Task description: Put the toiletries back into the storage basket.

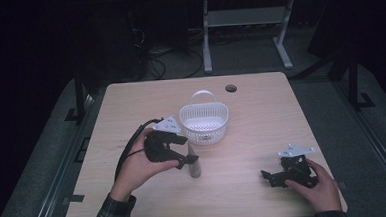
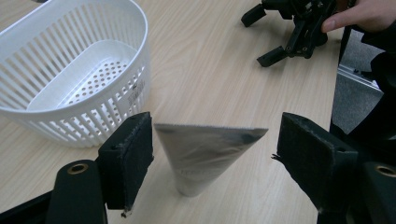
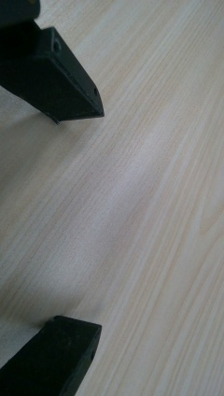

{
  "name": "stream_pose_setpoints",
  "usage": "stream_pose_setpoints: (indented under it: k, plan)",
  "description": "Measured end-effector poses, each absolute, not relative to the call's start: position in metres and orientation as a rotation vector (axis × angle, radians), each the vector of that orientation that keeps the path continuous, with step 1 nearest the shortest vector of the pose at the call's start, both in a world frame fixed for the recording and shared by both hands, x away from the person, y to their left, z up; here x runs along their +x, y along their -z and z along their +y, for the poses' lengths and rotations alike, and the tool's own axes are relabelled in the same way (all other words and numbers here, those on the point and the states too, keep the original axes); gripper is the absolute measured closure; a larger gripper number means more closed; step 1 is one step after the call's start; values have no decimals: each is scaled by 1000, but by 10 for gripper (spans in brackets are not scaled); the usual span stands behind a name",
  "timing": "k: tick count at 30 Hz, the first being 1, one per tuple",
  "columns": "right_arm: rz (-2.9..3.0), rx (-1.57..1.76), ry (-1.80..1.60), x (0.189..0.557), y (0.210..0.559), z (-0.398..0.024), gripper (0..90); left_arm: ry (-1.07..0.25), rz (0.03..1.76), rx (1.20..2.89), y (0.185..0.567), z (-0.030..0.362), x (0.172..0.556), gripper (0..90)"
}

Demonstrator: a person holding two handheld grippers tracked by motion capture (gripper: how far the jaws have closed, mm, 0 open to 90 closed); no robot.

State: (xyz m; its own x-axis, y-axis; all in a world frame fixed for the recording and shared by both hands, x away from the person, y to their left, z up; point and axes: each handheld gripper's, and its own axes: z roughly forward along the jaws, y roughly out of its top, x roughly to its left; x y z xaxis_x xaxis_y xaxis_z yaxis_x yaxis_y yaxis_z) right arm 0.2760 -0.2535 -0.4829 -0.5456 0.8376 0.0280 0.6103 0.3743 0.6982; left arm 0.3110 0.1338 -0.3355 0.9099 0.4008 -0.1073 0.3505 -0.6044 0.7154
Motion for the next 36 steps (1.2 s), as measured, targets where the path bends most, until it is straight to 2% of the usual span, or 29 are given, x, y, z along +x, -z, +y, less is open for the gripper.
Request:
stream_pose_setpoints:
  k: [36]
  plan:
    - [2309, 1268, -962, 276, 483, -254, 0, -132, 523, 2343, 354, 105, 318, 272]
